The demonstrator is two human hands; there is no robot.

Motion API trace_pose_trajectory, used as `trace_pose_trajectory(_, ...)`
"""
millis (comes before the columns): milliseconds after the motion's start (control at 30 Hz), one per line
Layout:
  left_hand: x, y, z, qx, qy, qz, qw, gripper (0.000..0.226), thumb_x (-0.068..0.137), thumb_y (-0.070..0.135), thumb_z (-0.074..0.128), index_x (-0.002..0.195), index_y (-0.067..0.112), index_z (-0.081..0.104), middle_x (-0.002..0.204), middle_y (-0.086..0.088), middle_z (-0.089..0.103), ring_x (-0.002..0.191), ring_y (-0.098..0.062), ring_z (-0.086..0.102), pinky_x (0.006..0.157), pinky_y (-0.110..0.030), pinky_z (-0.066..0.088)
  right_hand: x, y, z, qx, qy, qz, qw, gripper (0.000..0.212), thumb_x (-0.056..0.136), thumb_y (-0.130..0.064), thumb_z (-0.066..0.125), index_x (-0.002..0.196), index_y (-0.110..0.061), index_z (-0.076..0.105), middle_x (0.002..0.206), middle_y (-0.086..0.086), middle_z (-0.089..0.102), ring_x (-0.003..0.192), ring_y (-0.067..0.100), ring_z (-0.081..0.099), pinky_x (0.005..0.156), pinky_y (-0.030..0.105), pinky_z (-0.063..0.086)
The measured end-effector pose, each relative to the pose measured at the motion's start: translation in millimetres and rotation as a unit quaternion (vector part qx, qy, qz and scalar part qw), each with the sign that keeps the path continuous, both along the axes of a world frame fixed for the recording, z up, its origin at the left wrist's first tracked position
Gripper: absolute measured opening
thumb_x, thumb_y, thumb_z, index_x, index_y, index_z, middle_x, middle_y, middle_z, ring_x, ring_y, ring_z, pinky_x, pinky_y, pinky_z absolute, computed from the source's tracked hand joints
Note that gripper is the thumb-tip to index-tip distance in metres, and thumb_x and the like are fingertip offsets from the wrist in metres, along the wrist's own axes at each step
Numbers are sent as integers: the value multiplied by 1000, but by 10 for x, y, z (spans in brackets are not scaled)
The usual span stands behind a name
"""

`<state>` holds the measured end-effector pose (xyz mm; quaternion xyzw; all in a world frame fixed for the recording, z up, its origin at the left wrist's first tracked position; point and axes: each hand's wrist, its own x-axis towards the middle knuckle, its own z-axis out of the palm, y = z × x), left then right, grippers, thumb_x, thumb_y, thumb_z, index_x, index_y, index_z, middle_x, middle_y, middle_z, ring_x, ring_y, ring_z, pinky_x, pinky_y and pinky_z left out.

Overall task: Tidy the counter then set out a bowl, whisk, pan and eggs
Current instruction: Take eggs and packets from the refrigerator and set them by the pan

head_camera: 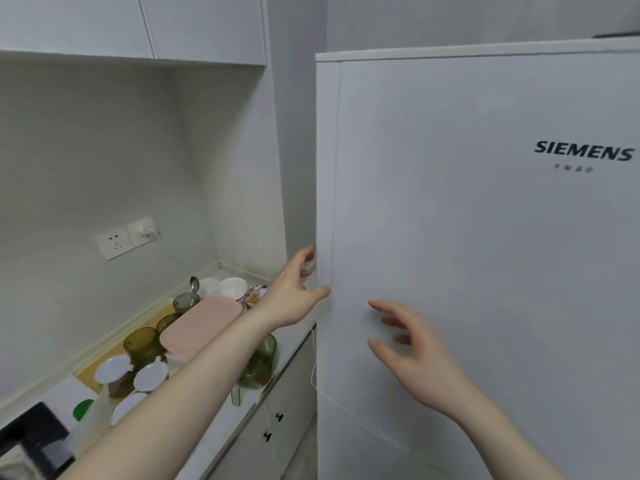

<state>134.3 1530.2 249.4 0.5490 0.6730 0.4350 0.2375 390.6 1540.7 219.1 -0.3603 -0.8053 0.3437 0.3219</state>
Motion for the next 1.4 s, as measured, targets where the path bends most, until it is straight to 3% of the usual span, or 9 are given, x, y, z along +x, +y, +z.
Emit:
trace_pose_trajectory(133, 73, 339, 26, -2, -47, -5, 999, 65, 79, 27, 76, 136, 34, 46, 123, 24, 59, 119, -4, 56, 96, -28, 48, 86, 190, 52, -13, 26, -19, 999, 49, 90, -20, 74, 132, -38, 58, 125, -23, 62, 113, 1, 61, 95, 24, 51)
trace_pose_trajectory(367, 82, 455, -61, 25, -143, -16, 989, 57, 70, 18, 73, 122, 23, 52, 119, 10, 67, 111, -3, 64, 87, -20, 51, 121, 221, -12, -41, 16, -27, 999, 47, 89, -18, 73, 130, -37, 59, 119, -24, 68, 106, 0, 67, 93, 27, 54)
trace_pose_trajectory(533, 26, 462, -24, 24, -182, -39, 982, 38, 89, 3, 65, 118, 26, 53, 113, 12, 69, 98, 5, 67, 75, -11, 51, 52, 150, -93, -44, 3, -46, 998, 47, 88, -18, 74, 129, -37, 60, 118, -25, 68, 105, 0, 66, 93, 29, 55)
trace_pose_trajectory(767, -72, 352, -28, 40, -221, -78, 971, 27, 95, 4, 63, 114, 19, 52, 114, 4, 69, 96, 3, 69, 75, -13, 53, -152, -142, -101, -48, -4, -85, 995, 47, 89, -18, 74, 128, -40, 60, 117, -25, 68, 108, -2, 62, 92, 21, 51)
trace_pose_trajectory(900, -223, 156, -149, 49, -224, -130, 965, 28, 90, 21, 70, 113, 17, 54, 125, -10, 68, 111, -14, 68, 91, -26, 55, -333, -444, -100, -54, -10, -103, 993, 46, 90, -20, 73, 129, -41, 60, 119, -27, 66, 110, -5, 60, 93, 17, 48)
trace_pose_trajectory(1067, -355, -191, -171, 61, -195, -187, 961, 26, 91, 27, 60, 108, 9, 52, 120, -12, 68, 112, -15, 65, 101, -31, 52, -641, -938, -167, -59, -39, -108, 992, 44, 92, -28, 70, 130, -46, 58, 122, -31, 63, 115, -8, 56, 97, 15, 46)
trace_pose_trajectory(1200, -481, -500, -127, 59, -133, -230, 962, 17, 101, 22, 58, 106, 6, 55, 111, -9, 69, 105, -9, 65, 95, -22, 50, -857, -1267, -236, -57, -62, -114, 990, 43, 93, -33, 69, 131, -47, 56, 125, -34, 59, 118, -11, 53, 99, 16, 45)
trace_pose_trajectory(1300, -551, -725, -84, 67, -77, -254, 962, 15, 101, 25, 59, 105, 10, 58, 106, -6, 70, 97, -10, 66, 92, -28, 51, -993, -1520, -276, -61, -69, -120, 989, 43, 93, -34, 68, 131, -48, 55, 125, -34, 58, 118, -12, 51, 99, 13, 43)
trace_pose_trajectory(1400, -606, -940, 8, 63, -56, -303, 949, 12, 103, 20, 56, 106, 12, 64, 116, 8, 69, 109, -1, 64, 98, -22, 47, -1135, -1727, -298, -60, -75, -118, 988, 42, 94, -34, 68, 131, -48, 55, 125, -37, 57, 118, -15, 50, 95, 7, 41)
